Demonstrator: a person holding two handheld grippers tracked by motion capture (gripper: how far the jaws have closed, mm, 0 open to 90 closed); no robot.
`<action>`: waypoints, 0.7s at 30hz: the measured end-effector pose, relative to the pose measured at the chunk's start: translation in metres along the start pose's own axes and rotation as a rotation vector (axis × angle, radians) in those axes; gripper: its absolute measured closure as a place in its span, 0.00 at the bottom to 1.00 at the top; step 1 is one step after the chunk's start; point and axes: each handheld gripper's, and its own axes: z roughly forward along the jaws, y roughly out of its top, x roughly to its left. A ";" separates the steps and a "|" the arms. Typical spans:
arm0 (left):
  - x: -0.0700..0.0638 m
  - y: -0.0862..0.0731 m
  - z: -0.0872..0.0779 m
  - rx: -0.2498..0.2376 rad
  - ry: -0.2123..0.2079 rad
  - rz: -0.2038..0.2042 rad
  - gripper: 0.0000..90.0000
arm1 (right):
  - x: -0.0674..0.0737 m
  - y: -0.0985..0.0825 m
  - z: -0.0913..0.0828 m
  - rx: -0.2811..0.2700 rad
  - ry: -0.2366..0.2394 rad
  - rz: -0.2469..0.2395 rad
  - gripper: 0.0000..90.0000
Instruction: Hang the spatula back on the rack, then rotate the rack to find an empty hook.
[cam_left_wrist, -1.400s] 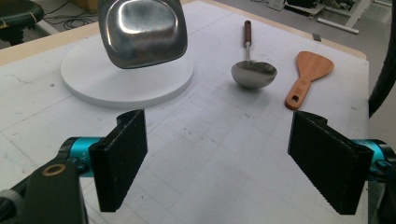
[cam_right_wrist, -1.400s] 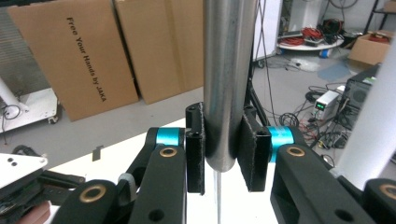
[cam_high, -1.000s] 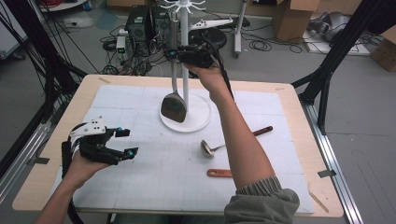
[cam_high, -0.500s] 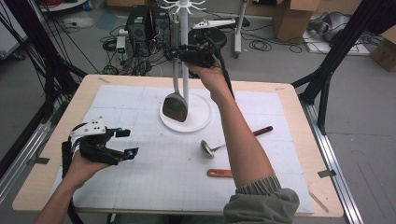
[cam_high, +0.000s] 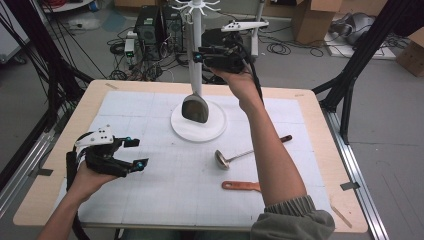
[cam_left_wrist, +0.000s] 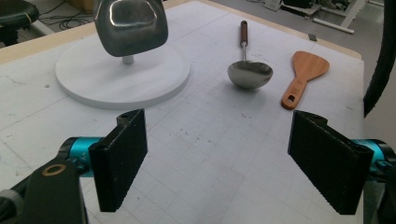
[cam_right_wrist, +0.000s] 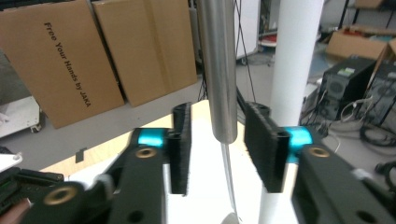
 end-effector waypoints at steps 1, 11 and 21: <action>0.000 0.000 0.000 0.001 -0.001 0.000 0.23 | 0.000 0.001 -0.003 -0.010 0.006 0.000 0.76; 0.000 0.000 0.000 0.003 0.002 0.000 0.23 | -0.004 0.007 -0.022 -0.015 0.044 -0.017 0.99; 0.000 0.000 0.001 0.002 0.000 -0.001 0.22 | -0.008 0.039 -0.040 -0.057 0.039 -0.060 1.00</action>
